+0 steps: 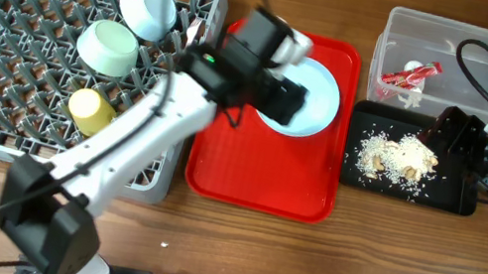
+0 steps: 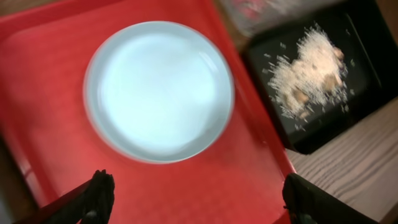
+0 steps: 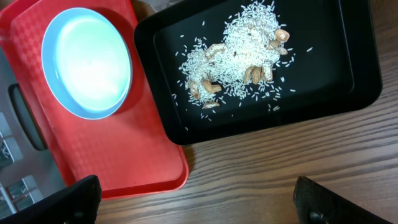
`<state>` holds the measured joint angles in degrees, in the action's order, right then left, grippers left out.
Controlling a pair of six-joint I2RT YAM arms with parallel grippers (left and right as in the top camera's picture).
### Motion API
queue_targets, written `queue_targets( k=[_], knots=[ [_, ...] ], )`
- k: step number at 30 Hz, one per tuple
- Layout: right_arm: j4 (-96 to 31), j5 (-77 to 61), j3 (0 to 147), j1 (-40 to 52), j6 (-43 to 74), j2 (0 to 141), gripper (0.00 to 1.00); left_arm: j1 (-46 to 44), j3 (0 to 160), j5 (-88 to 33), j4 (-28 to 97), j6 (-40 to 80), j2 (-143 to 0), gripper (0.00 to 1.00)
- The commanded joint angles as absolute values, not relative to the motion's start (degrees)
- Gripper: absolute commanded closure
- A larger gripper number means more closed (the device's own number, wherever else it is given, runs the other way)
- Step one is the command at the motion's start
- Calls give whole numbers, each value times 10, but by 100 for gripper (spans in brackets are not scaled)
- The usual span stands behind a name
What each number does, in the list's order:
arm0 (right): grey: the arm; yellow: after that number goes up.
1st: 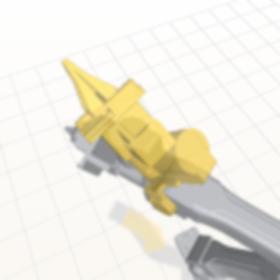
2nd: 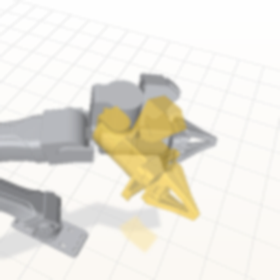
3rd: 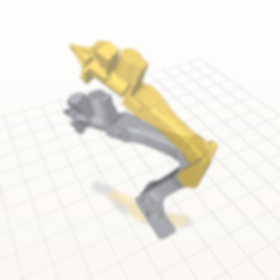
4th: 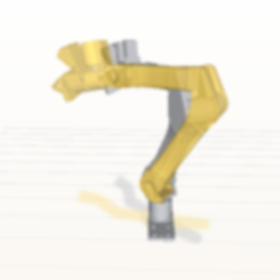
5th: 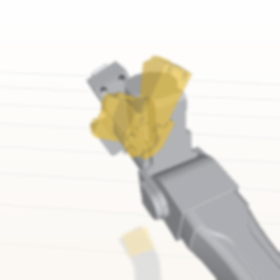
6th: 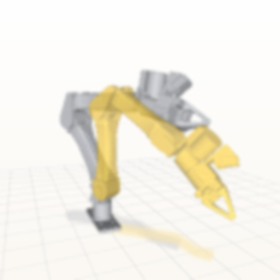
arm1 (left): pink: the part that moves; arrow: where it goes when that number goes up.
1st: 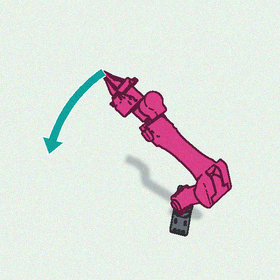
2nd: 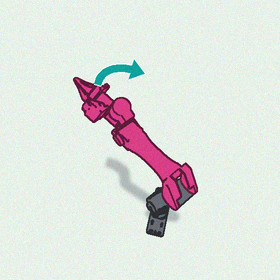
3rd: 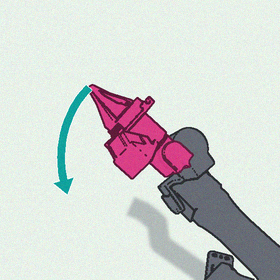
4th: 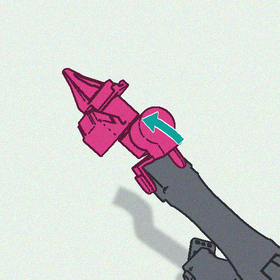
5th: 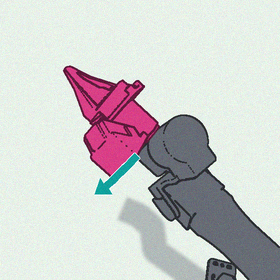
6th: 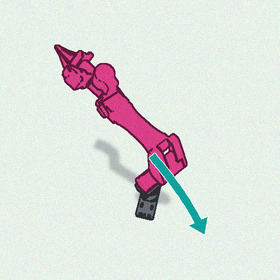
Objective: Sort waste into correct bins and load items into the dishwasher rack
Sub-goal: 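Move the left gripper to the red tray and grasp the light-blue plate rim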
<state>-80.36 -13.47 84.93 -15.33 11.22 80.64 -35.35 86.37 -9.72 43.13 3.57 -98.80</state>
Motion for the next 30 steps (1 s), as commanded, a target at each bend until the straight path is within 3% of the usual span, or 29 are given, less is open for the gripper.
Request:
queue_targets(
  k=[1,6,16,19,22,26,28,30],
  knots=[
    [-805,-138,858,-154,104,797,0,-407,862,-56,405,-50,-1041,12],
    [-805,-138,858,-154,105,797,0,-453,862,4,359,-103,-1138,10],
    [-804,-138,858,-154,105,797,0,-456,862,43,303,-114,-1236,23],
    [-804,-138,858,-154,105,797,0,-456,862,62,305,-114,-1248,40],
    [-804,-138,858,-154,105,797,0,-456,862,62,321,-114,-1248,76],
    [-804,-138,858,-154,105,797,0,-456,862,69,343,-114,-1248,86],
    [-804,-138,858,-154,104,797,0,-456,863,94,343,-114,-1248,96],
    [-804,-138,858,-154,105,797,0,-456,863,121,343,-114,-1248,96]
  ],
)
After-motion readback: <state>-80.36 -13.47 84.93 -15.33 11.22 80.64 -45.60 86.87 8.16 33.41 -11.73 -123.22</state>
